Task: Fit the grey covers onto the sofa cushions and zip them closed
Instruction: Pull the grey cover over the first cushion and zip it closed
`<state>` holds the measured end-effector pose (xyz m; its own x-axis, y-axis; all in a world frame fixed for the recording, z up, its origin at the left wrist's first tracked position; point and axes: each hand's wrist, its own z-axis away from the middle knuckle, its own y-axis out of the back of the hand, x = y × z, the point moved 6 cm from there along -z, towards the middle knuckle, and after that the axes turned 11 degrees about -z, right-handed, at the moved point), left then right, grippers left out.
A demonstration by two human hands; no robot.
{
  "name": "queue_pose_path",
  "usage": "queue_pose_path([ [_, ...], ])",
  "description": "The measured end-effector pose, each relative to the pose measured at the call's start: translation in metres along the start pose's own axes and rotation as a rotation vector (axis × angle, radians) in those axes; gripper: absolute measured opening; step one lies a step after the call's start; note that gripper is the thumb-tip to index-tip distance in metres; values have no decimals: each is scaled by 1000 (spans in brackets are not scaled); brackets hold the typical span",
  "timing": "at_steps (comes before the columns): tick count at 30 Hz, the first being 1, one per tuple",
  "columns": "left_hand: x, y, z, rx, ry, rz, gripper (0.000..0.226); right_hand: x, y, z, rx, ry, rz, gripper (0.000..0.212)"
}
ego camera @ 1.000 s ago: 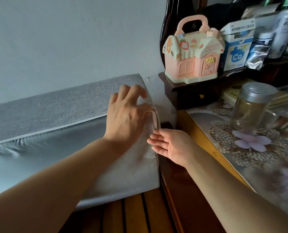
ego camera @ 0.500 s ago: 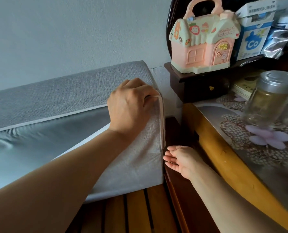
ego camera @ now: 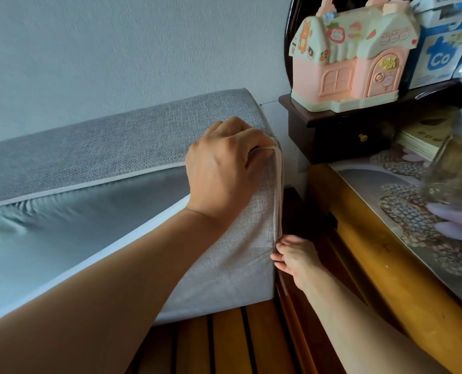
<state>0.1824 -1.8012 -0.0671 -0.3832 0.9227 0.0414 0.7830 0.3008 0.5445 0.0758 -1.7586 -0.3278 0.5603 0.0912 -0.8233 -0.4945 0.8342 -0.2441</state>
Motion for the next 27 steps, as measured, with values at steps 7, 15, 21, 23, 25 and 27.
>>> queue_pose_path([
  [7,-1,-1,0,1,11,-2,10,2,-2,-3,31,21,37,18],
  [15,0,-1,1,-7,11,-11,11,1,6,-3,99,15,-29,15],
  [21,1,1,0,-25,14,1,10,-8,14,3,151,69,-49,16],
  [23,0,1,0,-40,24,16,12,-17,14,9,158,153,56,14],
  [25,0,2,0,-65,44,28,16,-27,11,17,145,245,137,15],
  [27,0,2,-1,-91,64,39,19,-42,7,30,130,316,155,17],
])
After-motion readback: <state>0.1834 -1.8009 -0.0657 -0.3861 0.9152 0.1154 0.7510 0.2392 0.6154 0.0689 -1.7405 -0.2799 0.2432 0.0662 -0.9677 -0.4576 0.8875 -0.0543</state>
